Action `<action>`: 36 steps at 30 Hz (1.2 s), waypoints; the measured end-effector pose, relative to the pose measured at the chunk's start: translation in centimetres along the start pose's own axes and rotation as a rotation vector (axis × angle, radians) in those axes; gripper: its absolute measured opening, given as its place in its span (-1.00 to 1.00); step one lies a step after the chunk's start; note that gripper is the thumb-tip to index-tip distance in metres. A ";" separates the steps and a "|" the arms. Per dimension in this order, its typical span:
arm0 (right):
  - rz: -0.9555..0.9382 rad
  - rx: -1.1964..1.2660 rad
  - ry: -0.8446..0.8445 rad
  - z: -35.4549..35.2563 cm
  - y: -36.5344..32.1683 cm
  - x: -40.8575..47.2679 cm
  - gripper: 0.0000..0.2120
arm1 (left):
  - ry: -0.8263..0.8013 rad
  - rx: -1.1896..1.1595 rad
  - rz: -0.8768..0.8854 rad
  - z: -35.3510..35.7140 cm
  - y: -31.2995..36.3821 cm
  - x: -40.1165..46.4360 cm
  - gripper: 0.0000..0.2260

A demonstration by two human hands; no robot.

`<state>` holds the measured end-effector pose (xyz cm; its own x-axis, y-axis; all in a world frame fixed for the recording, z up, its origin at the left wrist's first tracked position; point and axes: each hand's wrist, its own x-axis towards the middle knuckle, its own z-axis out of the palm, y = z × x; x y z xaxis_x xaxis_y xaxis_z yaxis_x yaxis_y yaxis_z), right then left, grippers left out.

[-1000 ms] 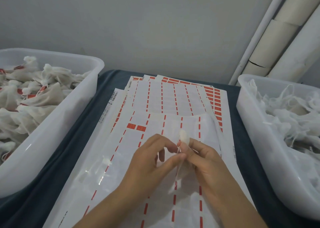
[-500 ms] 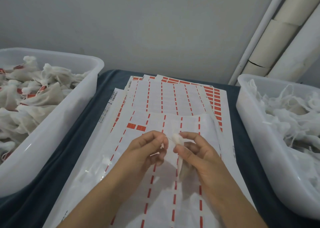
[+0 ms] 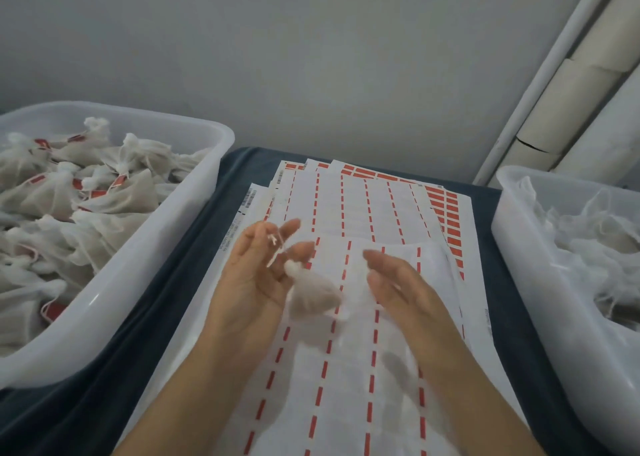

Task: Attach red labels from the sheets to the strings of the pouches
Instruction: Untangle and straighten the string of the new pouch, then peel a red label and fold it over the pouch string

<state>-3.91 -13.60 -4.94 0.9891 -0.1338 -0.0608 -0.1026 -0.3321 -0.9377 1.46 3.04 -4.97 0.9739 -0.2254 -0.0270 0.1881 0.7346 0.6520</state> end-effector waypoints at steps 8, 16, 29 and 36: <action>0.040 -0.948 -0.181 1.4 -1.5 10.5 -0.26 | 0.393 0.942 0.513 -1.6 0.0 1.7 -0.82; 0.210 -0.837 -0.482 0.0 -5.4 13.3 -0.57 | 0.328 1.454 0.369 -2.4 -2.1 2.7 -0.69; 0.175 -0.523 -0.482 -1.1 -5.3 12.0 -0.77 | 0.204 1.439 0.578 -1.8 -2.2 1.6 -0.68; 0.144 -0.535 -0.523 -0.9 -5.4 11.9 -0.39 | 0.080 1.308 0.442 -1.8 -1.9 1.7 -0.75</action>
<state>8.33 -14.20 -0.29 0.8695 0.2057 -0.4492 -0.1396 -0.7699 -0.6227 2.95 2.41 -7.62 0.9337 -0.0640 0.3522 -0.3469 -0.4047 0.8461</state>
